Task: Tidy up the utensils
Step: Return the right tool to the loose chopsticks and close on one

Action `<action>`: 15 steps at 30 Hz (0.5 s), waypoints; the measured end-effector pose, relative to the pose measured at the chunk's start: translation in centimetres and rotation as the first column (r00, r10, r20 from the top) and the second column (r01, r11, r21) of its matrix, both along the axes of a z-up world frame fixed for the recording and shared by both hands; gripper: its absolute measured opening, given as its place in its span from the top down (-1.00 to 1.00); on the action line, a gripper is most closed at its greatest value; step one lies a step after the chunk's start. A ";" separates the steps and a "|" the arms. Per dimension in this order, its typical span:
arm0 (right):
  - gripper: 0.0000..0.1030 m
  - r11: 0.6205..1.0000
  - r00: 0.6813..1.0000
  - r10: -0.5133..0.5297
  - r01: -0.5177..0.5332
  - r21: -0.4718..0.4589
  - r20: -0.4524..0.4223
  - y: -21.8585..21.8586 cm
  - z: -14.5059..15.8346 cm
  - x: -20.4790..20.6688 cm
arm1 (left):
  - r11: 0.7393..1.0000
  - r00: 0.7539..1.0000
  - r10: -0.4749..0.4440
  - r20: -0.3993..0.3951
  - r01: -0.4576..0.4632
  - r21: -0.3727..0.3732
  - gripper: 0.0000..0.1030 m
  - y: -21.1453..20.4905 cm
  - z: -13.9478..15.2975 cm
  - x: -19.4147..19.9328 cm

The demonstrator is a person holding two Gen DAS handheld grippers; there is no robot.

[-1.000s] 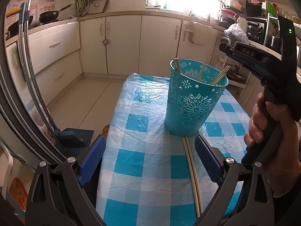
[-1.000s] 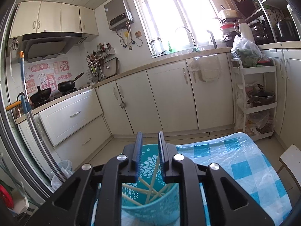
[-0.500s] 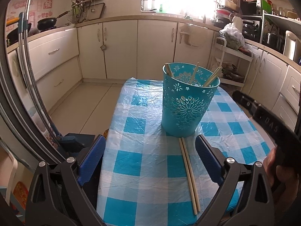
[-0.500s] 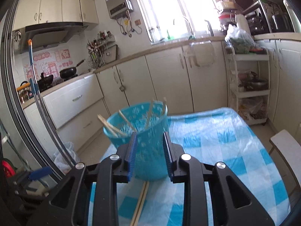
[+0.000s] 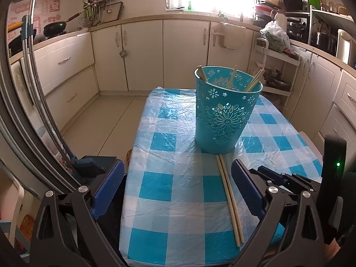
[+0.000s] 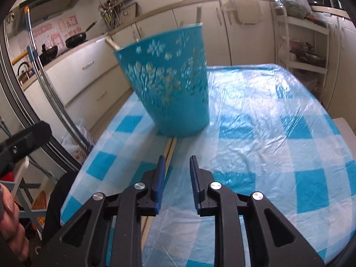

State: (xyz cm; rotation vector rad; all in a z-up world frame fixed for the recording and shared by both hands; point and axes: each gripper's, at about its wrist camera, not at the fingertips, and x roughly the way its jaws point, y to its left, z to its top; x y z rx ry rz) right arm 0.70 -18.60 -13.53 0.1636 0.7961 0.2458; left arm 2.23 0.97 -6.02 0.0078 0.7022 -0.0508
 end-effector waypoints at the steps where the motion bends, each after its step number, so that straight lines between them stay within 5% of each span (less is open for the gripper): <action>1: 0.58 1.000 1.000 0.005 -0.005 -0.007 -0.009 0.2 -0.2 0.0 | 1.000 1.000 0.009 -0.008 -0.009 0.001 -0.80 0.3 -0.2 0.0; 15: 0.63 0.999 0.996 0.021 -0.024 -0.037 -0.087 1.7 -1.9 2.1 | 0.998 0.995 0.052 -0.087 -0.050 0.024 -0.80 1.7 -2.4 0.4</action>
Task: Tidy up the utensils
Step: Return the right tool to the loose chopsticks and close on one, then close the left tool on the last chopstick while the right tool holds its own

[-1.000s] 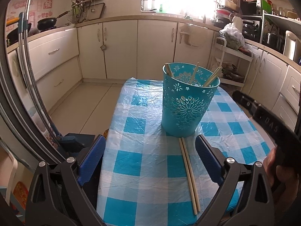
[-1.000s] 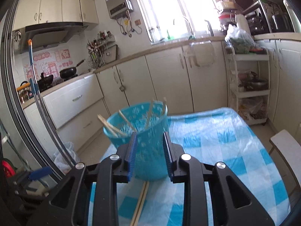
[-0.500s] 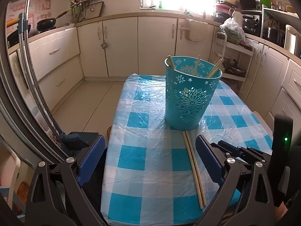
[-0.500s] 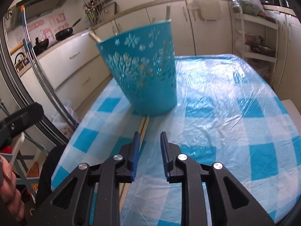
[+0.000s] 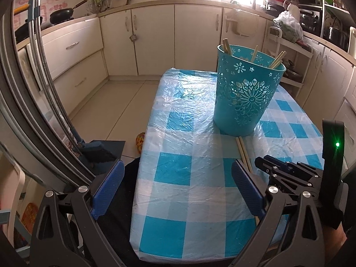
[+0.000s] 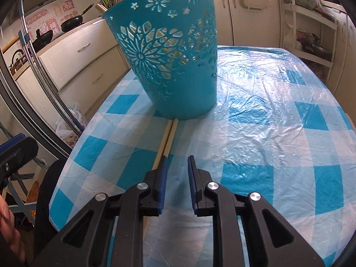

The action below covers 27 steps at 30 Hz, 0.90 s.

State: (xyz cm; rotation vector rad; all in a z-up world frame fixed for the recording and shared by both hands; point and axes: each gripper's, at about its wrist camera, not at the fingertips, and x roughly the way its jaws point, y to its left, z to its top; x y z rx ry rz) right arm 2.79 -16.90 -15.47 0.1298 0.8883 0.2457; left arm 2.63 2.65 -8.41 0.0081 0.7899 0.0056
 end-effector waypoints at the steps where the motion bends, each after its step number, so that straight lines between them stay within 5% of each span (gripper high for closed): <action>1: 0.63 1.000 1.000 0.005 -0.005 -0.002 -0.002 0.2 -0.1 0.2 | 1.000 1.000 -0.002 -0.002 0.002 0.003 -0.80 -0.1 0.0 0.0; 14: 0.89 0.996 0.999 0.019 -0.023 -0.085 -0.044 0.7 -0.5 0.7 | 1.000 0.999 -0.013 -0.041 0.013 0.004 -0.80 -0.6 -0.8 0.8; 27: 0.89 0.991 0.987 -0.131 0.131 -0.002 -0.097 -5.3 -0.1 -2.1 | 0.989 0.982 -0.136 -0.133 0.142 0.029 -0.80 -6.6 -3.9 4.1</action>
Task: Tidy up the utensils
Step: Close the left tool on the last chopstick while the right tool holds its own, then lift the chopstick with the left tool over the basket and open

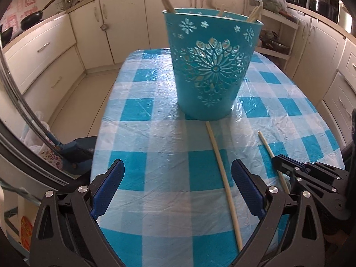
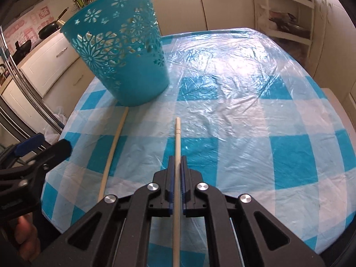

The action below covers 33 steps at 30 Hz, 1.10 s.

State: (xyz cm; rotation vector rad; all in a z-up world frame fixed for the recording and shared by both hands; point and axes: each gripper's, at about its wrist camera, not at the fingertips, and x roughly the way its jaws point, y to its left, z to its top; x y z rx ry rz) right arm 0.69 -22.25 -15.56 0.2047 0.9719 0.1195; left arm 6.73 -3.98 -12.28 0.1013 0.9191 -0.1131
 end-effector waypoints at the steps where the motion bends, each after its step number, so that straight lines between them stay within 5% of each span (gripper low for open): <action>1: 0.89 1.000 1.000 0.004 -0.004 -0.001 0.001 0.1 0.0 0.1 | 1.000 1.000 -0.004 -0.003 0.004 0.003 -0.80 -0.3 -0.2 0.2; 14: 0.88 1.000 0.999 0.017 -0.017 -0.001 0.029 -0.2 -0.1 0.2 | 0.998 0.998 -0.044 -0.052 0.047 0.053 -0.79 -4.3 -3.1 3.7; 17: 0.88 1.000 0.999 0.015 -0.015 0.001 0.031 -0.3 -0.2 0.4 | 0.997 0.997 -0.053 -0.056 0.056 0.059 -0.40 -4.7 -3.7 4.0; 23: 0.88 1.000 0.999 0.010 -0.010 0.005 0.035 -0.7 -0.1 0.6 | 0.994 0.992 -0.110 -0.062 0.109 -0.016 0.84 -4.1 -4.4 4.5; 28: 0.88 1.000 0.999 0.004 -0.006 0.027 0.047 -1.1 -0.3 0.9 | 0.991 0.989 -0.125 -0.073 0.121 -0.064 0.90 -2.5 -3.7 4.3; 33: 0.88 1.000 0.998 0.003 -0.005 0.027 0.056 -1.0 -0.3 1.0 | 0.975 0.986 -0.167 0.000 0.165 -0.150 0.90 -0.6 -0.5 2.4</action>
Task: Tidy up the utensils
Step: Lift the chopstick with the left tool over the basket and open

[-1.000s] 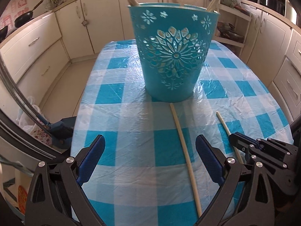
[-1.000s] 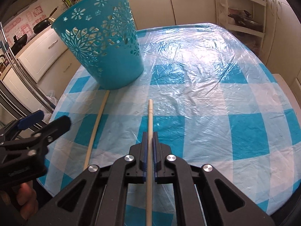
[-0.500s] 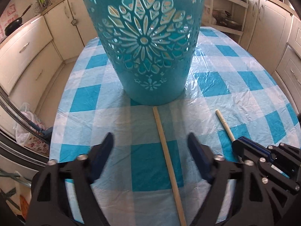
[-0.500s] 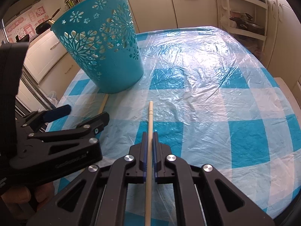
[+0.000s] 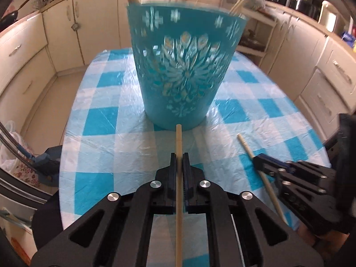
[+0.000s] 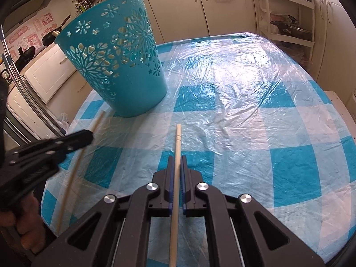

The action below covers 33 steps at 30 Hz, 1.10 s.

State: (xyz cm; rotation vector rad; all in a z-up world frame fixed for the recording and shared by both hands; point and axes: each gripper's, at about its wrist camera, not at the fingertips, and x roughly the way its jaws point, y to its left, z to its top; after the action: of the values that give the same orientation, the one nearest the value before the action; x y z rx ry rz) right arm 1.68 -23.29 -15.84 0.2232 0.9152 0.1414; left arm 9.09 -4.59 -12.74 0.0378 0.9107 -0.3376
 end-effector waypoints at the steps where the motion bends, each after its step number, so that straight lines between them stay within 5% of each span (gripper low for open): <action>1: 0.88 1.000 1.000 -0.001 0.001 0.003 0.001 0.0 0.0 0.0 | 1.000 1.000 -0.009 0.012 0.009 -0.022 0.90 0.3 0.7 -0.3; 9: 0.88 1.000 1.000 -0.003 0.003 0.006 0.006 0.0 -0.1 0.0 | 0.968 0.982 -0.048 0.181 0.090 -0.233 0.90 2.0 9.3 -2.0; 13: 0.88 1.000 1.000 -0.004 0.004 0.014 0.010 0.0 -0.1 -0.1 | 0.937 0.935 0.017 0.354 0.108 -0.332 0.90 2.3 15.4 -1.4; 17: 0.87 1.000 1.000 -0.005 0.004 0.022 0.013 -0.2 -0.1 -0.2 | 0.933 0.869 0.128 0.479 0.058 -0.355 0.90 1.6 18.8 0.9; 22: 0.86 0.999 1.000 -0.010 0.009 0.044 0.012 -0.4 -0.1 -0.2 | 0.937 0.826 0.223 0.518 -0.035 -0.348 0.90 0.1 19.6 6.0; 33: 0.46 0.999 0.999 0.023 -0.024 0.048 0.028 0.6 0.1 0.0 | 0.950 0.853 0.210 0.478 -0.062 -0.307 0.90 1.0 16.8 8.7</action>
State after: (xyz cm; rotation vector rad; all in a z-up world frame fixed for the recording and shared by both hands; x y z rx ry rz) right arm 1.68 -22.72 -15.75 0.2551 0.8876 0.1881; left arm 17.77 -3.59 4.02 -0.1951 0.3303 -0.3000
